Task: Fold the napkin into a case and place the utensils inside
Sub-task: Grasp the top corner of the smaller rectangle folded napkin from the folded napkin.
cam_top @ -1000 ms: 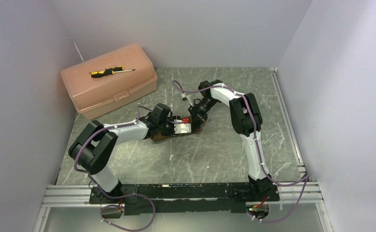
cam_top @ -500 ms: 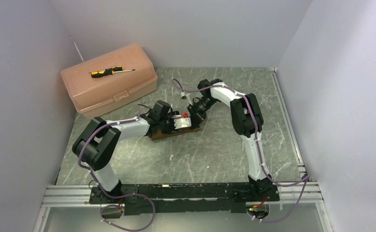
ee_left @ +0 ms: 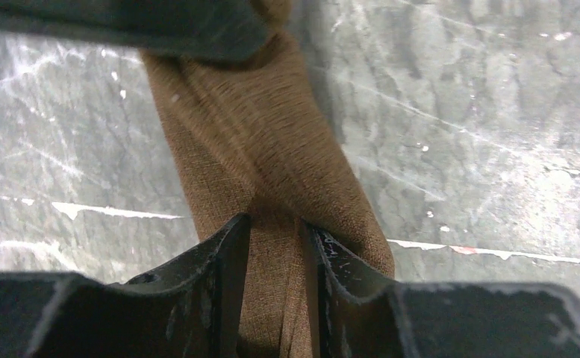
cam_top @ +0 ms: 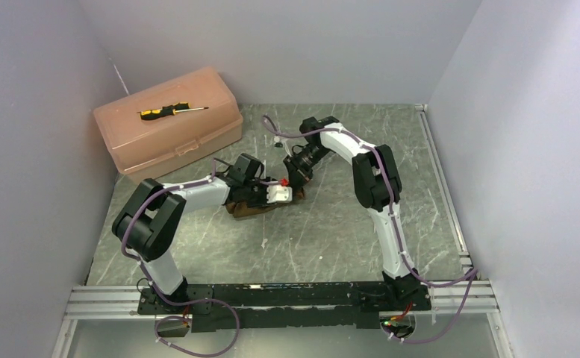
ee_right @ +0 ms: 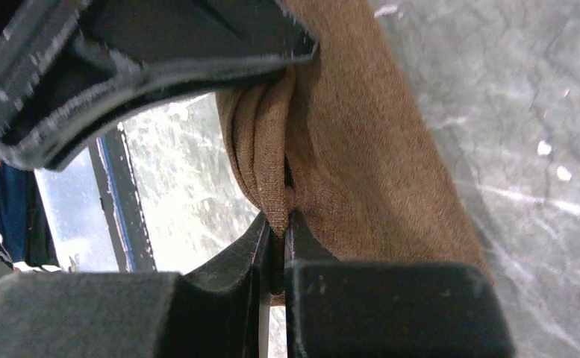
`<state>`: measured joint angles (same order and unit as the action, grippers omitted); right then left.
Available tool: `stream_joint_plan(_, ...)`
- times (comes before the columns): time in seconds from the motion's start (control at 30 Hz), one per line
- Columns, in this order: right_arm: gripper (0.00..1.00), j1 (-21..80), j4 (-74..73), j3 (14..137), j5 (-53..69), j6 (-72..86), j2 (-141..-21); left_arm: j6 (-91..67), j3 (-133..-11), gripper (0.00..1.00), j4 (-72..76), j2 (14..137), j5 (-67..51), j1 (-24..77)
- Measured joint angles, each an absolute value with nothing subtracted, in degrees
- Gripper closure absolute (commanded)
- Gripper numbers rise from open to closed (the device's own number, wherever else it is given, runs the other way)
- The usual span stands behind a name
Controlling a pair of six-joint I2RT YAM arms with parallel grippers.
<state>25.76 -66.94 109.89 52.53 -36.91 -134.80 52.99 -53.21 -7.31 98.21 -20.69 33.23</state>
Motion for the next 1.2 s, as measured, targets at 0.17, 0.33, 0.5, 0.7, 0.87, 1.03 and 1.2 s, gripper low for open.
stream_joint_plan(0.17, 1.0, 26.6, -68.4, 114.2, 52.6, -36.9, -137.4, 58.0, -53.3, 0.64, -9.4, 98.2, -23.2, 33.2)
stream_joint_plan(0.33, 1.0, 26.1, -69.1, 117.1, 53.4, -36.1, -141.5, 60.2, -53.3, 0.7, -9.8, 98.2, -23.7, 33.2)
stream_joint_plan(0.5, 1.0, 24.4, -69.2, 117.2, 56.2, -33.5, -143.7, 57.7, -53.6, 0.71, -9.2, 98.2, -21.9, 33.2)
stream_joint_plan(0.7, 1.0, 23.9, -68.9, 116.5, 57.8, -32.7, -144.3, 51.3, -57.7, 0.7, -7.4, 98.2, -17.6, 33.1)
stream_joint_plan(0.87, 1.0, 23.6, -67.5, 113.9, 59.6, -32.4, -143.7, 49.6, -59.8, 0.66, -2.8, 98.2, -16.9, 32.7)
stream_joint_plan(1.03, 1.0, 23.5, -64.7, 109.8, 59.4, -32.2, -141.2, 50.3, -59.7, 0.66, -1.4, 100.1, -18.6, 31.8)
stream_joint_plan(1.2, 1.0, 23.6, -63.0, 108.0, 58.1, -31.6, -139.6, 52.9, -58.1, 0.66, -1.5, 101.8, -20.4, 30.6)
